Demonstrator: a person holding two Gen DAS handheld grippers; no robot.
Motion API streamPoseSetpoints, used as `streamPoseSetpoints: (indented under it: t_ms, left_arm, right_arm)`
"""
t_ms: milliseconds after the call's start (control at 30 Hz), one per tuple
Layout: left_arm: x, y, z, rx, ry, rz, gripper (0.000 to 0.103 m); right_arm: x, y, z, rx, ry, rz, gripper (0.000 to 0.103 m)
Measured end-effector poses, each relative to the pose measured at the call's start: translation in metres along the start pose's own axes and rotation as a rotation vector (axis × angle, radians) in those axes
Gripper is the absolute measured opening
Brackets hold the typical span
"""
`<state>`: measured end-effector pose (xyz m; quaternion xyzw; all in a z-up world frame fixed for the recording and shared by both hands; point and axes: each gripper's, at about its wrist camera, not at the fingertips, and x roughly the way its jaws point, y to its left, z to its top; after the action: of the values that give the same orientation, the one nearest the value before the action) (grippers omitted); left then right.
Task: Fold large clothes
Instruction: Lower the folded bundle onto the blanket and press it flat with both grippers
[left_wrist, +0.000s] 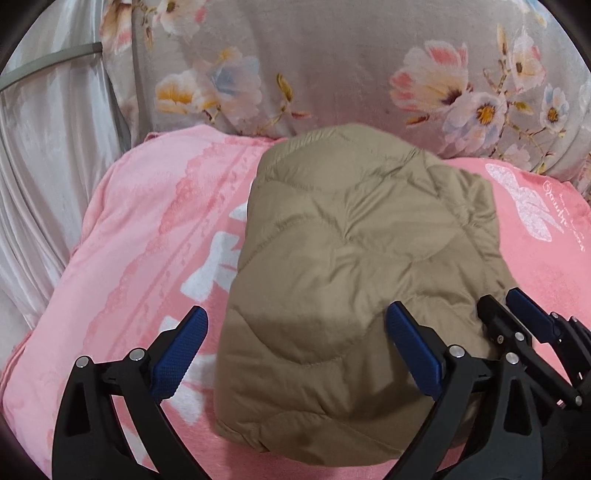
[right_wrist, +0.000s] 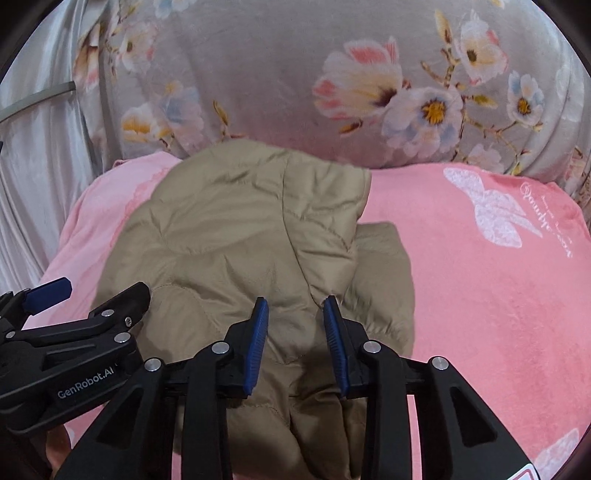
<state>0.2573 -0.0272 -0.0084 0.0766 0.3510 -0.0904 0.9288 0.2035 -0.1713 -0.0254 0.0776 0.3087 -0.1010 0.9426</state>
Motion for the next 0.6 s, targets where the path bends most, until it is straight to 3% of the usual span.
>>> streamPoseSetpoints:
  t_ms: [233,600]
  left_arm:
    - [0.025,0.003,-0.016,-0.049,0.007,-0.027,0.098]
    - [0.040,-0.006,-0.030,-0.016,-0.057,0.012,0.098]
  right_arm:
    - [0.019,-0.003,-0.013,-0.010,-0.001,-0.010,0.030]
    - [0.039,-0.008,-0.025,0.013,-0.002,0.012,0.030]
